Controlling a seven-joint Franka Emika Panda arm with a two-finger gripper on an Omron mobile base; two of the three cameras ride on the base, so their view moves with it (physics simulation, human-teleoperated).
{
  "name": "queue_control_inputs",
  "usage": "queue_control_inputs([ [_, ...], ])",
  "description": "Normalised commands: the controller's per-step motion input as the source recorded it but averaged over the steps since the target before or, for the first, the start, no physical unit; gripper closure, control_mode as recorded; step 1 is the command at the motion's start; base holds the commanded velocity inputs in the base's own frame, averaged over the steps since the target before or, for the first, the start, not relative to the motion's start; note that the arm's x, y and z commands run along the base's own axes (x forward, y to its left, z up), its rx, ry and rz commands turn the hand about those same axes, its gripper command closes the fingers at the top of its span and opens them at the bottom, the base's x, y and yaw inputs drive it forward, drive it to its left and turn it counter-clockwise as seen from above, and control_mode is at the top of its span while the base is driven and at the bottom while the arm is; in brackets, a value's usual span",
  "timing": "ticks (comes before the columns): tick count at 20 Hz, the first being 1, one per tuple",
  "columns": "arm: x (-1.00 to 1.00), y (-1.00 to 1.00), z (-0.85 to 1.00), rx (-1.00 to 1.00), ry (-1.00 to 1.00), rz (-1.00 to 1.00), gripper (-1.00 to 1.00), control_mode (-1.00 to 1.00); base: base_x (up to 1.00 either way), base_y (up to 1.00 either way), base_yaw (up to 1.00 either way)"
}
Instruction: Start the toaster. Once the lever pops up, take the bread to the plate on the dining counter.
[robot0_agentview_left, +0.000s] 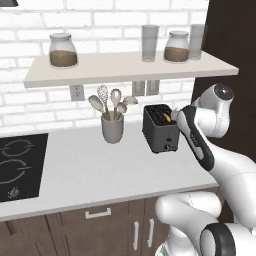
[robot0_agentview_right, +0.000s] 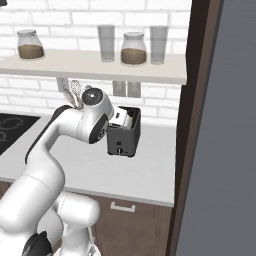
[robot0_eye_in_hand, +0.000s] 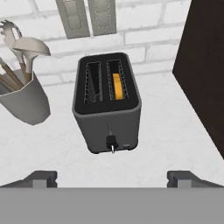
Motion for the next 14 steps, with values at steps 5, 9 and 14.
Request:
queue_control_inputs([
  [5, 0.0, 0.0, 0.0, 0.0, 0.0, 0.0, -1.0, -1.0, 0.0, 0.0, 0.0],
  [9, 0.0, 0.0, 0.0, 0.0, 0.0, 0.0, -1.0, -1.0, 0.0, 0.0, 0.0],
  [14, 0.0, 0.0, 0.0, 0.0, 0.0, 0.0, -1.0, -1.0, 0.0, 0.0, 0.0],
])
